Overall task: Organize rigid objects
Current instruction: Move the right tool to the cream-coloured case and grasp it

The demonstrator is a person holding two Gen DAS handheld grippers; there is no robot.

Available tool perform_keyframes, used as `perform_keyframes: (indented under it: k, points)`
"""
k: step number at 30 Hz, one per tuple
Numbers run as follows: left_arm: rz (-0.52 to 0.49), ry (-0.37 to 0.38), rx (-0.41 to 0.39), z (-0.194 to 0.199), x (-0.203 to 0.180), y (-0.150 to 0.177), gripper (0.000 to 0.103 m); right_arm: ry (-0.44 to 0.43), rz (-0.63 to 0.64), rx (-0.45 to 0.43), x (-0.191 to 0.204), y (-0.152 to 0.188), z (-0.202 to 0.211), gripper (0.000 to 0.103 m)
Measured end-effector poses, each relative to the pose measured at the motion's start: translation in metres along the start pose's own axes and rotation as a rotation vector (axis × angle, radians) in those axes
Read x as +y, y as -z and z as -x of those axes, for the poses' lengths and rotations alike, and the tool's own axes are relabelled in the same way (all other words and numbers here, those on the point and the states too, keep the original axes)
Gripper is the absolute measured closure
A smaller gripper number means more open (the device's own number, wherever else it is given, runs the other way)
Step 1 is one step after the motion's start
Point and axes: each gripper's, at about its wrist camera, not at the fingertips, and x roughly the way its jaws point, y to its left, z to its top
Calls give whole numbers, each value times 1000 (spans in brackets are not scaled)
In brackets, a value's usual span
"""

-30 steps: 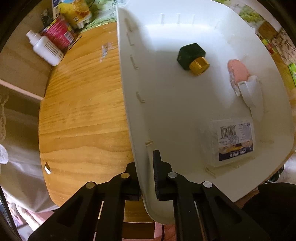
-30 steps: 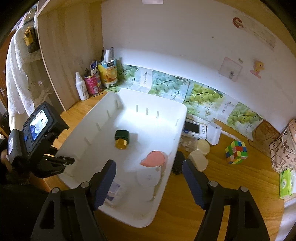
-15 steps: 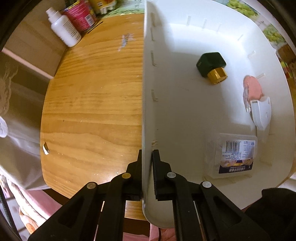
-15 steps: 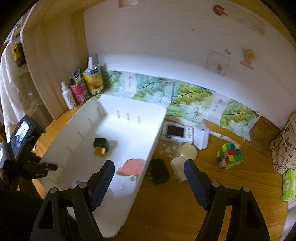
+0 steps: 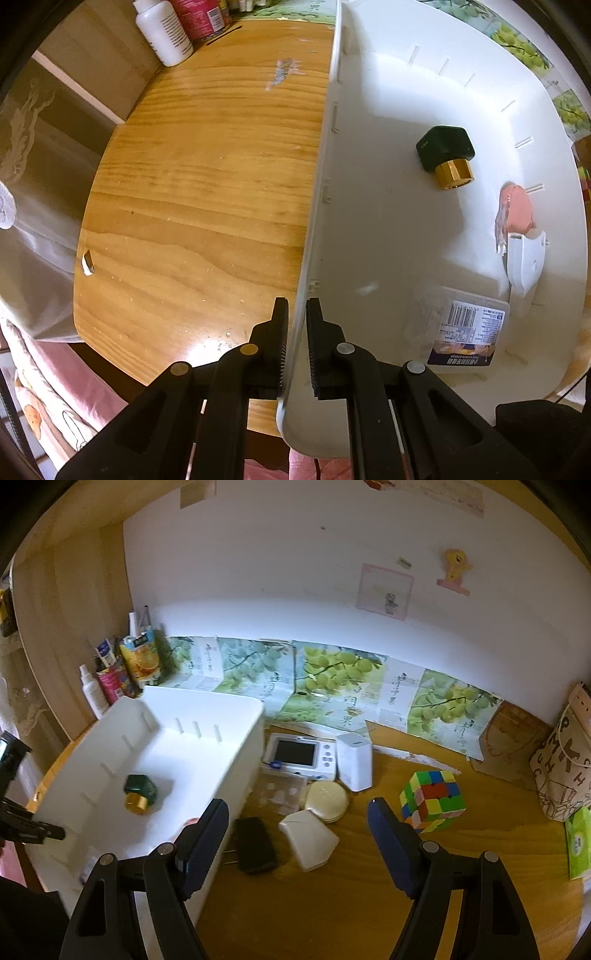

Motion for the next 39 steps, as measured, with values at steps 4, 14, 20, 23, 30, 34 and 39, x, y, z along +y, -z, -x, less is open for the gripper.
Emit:
perform_keyframes:
  k: [4,14,20,23,30,34,39]
  points:
    - [18,-16,0,0,-2,1,91,-2,-6,13,-11,6,-17,25]
    - [66,-38,5,0,-6,0,88,-24,-28,128,-27,21,-63,25]
    - [82,-47,10,-1,-5,-1,87,-35,-23,174,-26,24,-78,25]
    - [85,-53,10,-3,-5,-2,87,-32,-17,191,-26,25,-83,25]
    - [91,-53,12,-2,-6,-3,87,-36,-5,222,-23,28,-95,25]
    - [91,-52,12,-2,-5,-3,87,-45,11,246,-19,29,-103,25]
    - [93,-53,13,-2,-4,-3,86,-53,12,260,-18,31,-109,30]
